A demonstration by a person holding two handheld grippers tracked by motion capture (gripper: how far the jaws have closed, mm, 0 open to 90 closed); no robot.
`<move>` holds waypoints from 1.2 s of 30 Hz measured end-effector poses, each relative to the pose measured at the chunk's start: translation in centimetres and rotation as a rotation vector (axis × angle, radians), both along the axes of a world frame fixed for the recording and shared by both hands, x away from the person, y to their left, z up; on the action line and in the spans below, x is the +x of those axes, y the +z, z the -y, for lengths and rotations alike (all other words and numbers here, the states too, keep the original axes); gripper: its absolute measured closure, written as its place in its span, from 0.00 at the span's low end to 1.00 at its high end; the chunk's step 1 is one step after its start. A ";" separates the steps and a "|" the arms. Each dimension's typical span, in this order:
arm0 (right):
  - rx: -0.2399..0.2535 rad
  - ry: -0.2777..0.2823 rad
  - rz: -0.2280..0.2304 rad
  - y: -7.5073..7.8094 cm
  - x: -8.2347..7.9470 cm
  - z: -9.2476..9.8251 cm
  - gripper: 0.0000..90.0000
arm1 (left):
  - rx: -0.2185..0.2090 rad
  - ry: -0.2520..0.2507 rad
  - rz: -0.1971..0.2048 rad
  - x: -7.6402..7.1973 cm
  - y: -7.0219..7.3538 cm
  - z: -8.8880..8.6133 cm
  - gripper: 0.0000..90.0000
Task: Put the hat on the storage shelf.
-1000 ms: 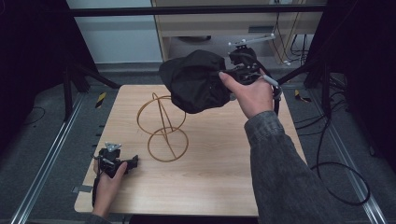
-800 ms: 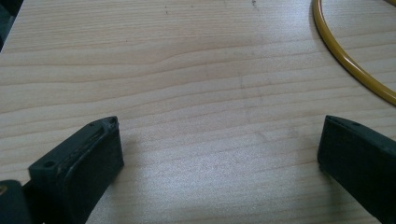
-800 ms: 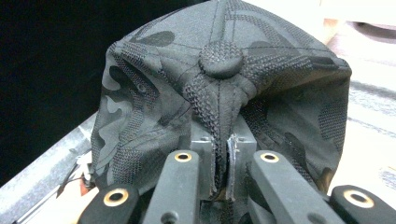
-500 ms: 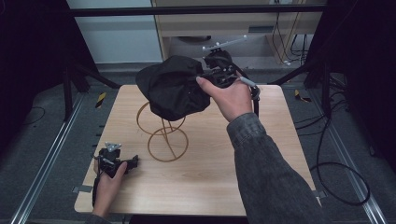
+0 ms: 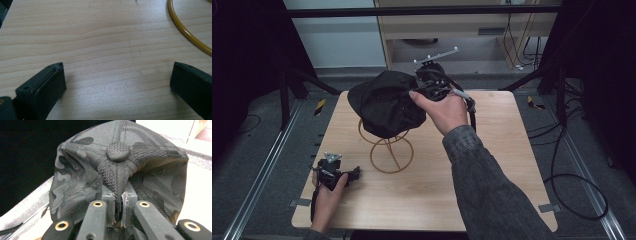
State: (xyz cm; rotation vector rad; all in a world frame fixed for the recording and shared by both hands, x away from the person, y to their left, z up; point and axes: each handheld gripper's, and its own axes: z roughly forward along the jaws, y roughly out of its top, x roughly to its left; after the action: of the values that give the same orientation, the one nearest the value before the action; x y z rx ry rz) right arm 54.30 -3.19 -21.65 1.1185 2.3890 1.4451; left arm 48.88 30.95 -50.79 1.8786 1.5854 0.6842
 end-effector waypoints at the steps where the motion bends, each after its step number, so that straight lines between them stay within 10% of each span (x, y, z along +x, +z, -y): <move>1: 0.001 0.003 0.001 -0.1 0.1 -0.2 0.94 | 0.001 -0.001 0.000 0.0 0.0 0.0 0.00; 36: -0.022 0.031 -0.058 -4.0 0.7 -1.4 0.92 | -0.002 -0.002 0.000 0.0 0.0 0.0 0.00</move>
State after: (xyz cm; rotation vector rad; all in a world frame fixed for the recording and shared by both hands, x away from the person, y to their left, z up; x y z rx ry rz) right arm 54.96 -1.78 -25.64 1.1381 2.4656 1.4108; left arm 48.90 30.96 -50.80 1.8789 1.5831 0.6814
